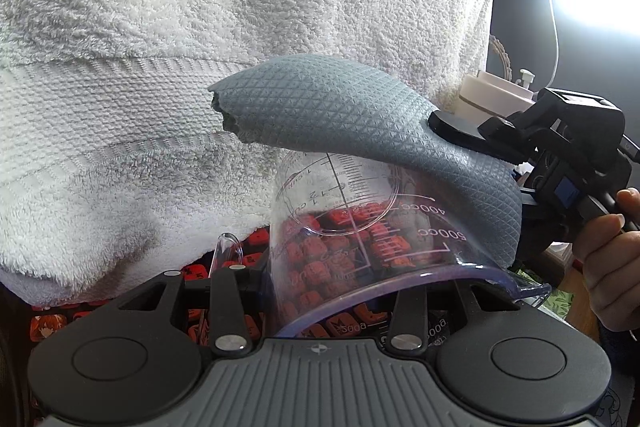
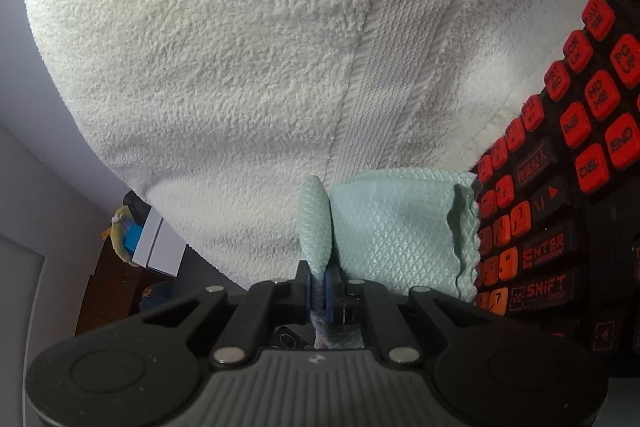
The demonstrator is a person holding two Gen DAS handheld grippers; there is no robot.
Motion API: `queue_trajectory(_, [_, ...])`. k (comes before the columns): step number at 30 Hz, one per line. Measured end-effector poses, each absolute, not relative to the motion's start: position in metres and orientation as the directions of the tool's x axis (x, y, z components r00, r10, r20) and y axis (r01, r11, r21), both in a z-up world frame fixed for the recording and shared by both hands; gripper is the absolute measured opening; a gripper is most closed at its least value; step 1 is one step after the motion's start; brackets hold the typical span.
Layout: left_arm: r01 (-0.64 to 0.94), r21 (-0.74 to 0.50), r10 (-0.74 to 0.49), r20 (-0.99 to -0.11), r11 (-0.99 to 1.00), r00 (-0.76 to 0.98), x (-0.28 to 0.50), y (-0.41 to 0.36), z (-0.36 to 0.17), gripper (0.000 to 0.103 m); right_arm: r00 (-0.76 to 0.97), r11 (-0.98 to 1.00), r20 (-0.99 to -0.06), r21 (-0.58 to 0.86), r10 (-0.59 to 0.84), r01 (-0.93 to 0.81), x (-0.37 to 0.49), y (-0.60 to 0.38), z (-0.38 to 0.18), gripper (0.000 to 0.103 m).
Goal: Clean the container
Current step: 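Sweep the green cloth across the cup's outer wall with the right gripper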
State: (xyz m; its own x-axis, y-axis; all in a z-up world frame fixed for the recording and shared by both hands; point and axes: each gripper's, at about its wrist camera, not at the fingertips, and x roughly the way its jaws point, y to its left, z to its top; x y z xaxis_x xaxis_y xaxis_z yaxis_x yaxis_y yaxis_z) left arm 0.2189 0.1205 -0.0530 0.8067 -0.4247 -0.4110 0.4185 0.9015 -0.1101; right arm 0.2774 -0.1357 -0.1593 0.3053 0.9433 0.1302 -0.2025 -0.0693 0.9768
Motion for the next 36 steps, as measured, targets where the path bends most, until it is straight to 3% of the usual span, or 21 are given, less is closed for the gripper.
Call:
queue_trajectory(11, [0.418, -0.109, -0.424, -0.411, 0.902, 0.807, 0.217, 0.126, -0.053, 0.04, 0.186, -0.061, 0.112, 0.963, 0.976, -0.261, 0.264, -0.103, -0.148, 0.004])
queue_trajectory(23, [0.419, -0.112, -0.426, -0.41, 0.901, 0.806, 0.213, 0.134, -0.055, 0.04, 0.325, -0.048, 0.121, 0.973, 0.938, -0.224, 0.276, -0.136, -0.156, 0.005])
queue_trajectory(36, [0.419, -0.11, -0.425, -0.41, 0.901, 0.807, 0.206, 0.142, -0.057, 0.04, 0.239, -0.039, 0.106, 0.963, 0.965, -0.266, 0.266, -0.112, -0.147, 0.004])
